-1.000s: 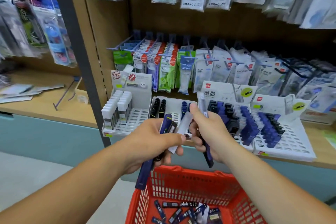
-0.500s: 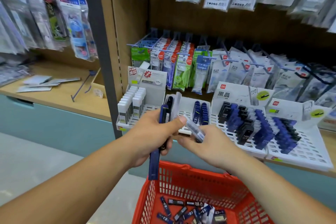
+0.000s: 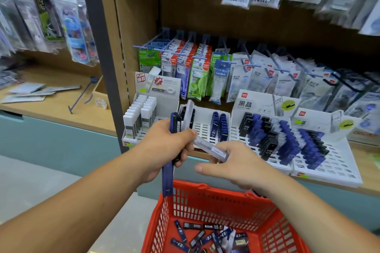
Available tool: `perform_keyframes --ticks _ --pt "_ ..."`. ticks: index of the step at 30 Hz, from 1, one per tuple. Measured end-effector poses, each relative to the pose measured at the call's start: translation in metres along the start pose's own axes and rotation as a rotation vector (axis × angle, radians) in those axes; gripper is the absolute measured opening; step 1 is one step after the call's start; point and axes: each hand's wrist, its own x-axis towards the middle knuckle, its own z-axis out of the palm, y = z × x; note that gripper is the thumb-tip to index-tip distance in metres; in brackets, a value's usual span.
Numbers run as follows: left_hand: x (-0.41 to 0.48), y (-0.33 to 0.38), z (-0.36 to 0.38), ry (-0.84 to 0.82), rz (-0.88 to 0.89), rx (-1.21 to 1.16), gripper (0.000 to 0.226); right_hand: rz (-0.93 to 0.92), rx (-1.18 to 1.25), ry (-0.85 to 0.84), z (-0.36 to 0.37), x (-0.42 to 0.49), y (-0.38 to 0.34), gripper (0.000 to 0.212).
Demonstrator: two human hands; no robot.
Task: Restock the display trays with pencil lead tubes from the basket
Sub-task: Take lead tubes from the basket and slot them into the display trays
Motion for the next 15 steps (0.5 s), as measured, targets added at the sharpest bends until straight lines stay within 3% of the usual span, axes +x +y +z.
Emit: perform_keyframes --ticks 4,9,15 --pt "0.008 0.002 0.006 0.061 0.006 -0.045 0.018 -0.049 0.115 0.155 -0.013 -0.006 0.005 0.033" --pt "0.011 0.006 0.03 0.092 -0.006 -0.052 0.013 -0.034 0.451 0.231 -0.03 -0.015 0.009 0.017" --pt "0.005 0.002 0.066 -0.028 -0.081 -0.138 0.018 -0.026 0.538 0.32 -0.049 -0.037 0.029 0.014"
